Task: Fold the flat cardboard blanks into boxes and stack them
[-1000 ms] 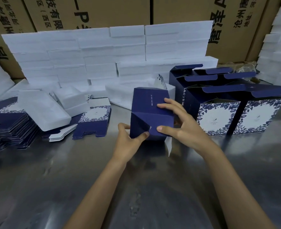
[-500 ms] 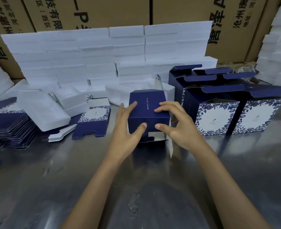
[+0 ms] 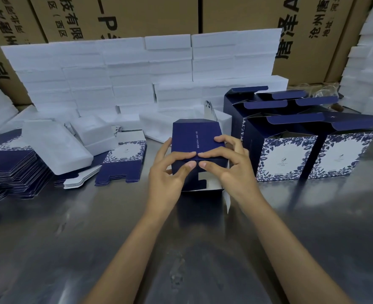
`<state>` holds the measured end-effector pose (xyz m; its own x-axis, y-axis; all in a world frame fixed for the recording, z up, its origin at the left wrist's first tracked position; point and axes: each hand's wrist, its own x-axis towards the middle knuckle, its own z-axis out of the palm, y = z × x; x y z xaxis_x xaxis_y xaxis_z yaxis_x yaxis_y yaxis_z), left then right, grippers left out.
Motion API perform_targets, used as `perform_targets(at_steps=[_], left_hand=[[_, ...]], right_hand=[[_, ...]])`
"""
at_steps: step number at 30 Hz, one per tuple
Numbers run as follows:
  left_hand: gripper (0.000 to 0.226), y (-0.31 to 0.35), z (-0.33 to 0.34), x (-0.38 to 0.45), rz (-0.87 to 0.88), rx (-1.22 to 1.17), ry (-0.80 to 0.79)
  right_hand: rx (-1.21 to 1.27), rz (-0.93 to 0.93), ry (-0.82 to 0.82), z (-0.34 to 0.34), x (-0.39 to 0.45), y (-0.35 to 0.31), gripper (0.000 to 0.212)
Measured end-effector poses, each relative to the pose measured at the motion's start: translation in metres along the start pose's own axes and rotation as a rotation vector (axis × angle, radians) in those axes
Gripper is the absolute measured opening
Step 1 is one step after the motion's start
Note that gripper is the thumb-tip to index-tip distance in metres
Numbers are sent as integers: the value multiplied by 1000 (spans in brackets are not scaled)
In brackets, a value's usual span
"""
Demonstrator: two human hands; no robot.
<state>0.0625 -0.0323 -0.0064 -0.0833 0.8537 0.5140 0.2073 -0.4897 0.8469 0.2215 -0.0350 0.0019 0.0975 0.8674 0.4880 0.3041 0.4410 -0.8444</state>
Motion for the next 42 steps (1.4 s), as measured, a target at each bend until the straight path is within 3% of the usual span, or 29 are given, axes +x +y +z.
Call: perform_targets(at_steps=[14,18,21,24,27,29,31,33,36,39,42], left_hand=[[28,2,-20,8,-35,-46,-165],[29,0,-19,8,20,-1,-129],[29,0,-14,6,241,264,-56],[28,-5,-9,4,442,456,-81],[22,-11,-4,0,494,615,-206],[41,-16,-2,-2,490,712,-271],[42,-19,0,0,506,759,-245],[33,-20,4,2,526,775,-186],[23,-22,10,3,539,794,-130],[26,-25,13,4,571,802,-101],[43,-23,14,2,492,587,-30]], right_hand=[[41,-4,-123,-21,6,0,36],[37,-27,-96,-21,6,1,37],[50,-28,-74,-21,7,2,38],[79,-13,-82,-23,8,4,36],[121,44,-140,-27,8,6,29],[239,108,-167,-30,8,5,25],[376,174,-127,-34,10,6,34],[372,240,-116,-40,14,14,57],[181,319,-348,-42,13,28,86],[216,356,-555,-34,9,36,93],[175,341,-432,-27,10,43,87]])
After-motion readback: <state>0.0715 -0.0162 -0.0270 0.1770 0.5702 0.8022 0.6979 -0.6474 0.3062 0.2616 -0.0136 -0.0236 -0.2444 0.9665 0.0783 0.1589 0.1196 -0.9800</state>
